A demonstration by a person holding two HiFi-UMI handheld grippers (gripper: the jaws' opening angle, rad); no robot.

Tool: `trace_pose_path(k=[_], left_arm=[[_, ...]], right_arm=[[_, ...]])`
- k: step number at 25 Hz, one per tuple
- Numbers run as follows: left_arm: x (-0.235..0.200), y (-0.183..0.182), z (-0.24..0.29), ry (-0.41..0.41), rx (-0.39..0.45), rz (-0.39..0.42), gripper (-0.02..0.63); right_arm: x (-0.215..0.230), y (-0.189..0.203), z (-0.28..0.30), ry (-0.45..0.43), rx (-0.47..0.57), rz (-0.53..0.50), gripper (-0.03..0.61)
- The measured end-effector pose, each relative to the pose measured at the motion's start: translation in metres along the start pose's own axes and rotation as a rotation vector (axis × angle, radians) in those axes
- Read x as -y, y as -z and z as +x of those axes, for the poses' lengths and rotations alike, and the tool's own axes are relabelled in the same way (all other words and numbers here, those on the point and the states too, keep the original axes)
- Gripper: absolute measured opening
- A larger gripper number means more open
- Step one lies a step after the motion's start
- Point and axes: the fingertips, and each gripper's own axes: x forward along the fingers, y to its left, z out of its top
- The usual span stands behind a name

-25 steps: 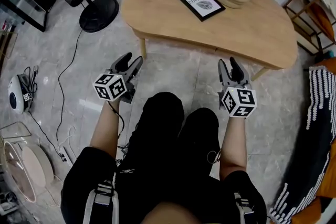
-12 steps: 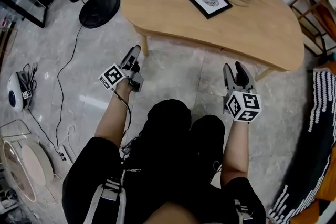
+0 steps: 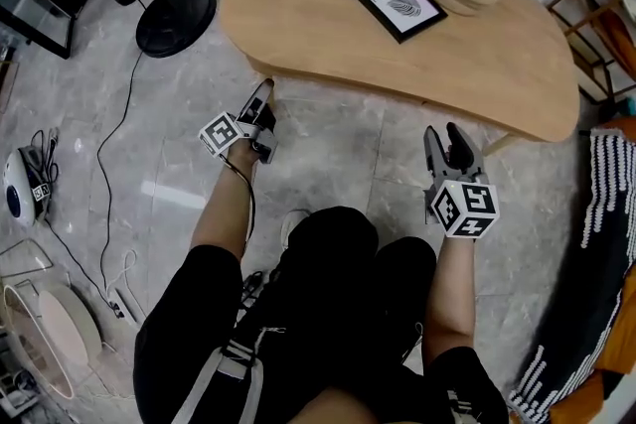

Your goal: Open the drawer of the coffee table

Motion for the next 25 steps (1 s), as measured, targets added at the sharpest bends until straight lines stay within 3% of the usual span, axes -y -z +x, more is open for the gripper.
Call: trace_pose_path(k=[3, 8, 15, 25], left_arm=[[-0.004, -0.003, 0.014, 0.053, 0.025, -0.069, 0.249], [-0.02, -0.013, 0.022, 0.095, 0.083, -0.107, 0.252], [-0.021, -0.018, 0.03, 0.226, 0.12, -0.18, 0.25], [-0.026, -0.012, 0.024, 0.266, 0.121, -0.263, 0.203]], right_arm=[[-0.005, 0.005, 0.009, 0.0, -0.017, -0.014, 0.186], [-0.006, 0.009, 0.025, -0.001, -0.028, -0.004, 0.186], [0.006, 0.035, 0.057, 0.007, -0.061, 0.044, 0.186], [0.016, 0.082, 0.091, 0.008, -0.113, 0.131, 0.187]])
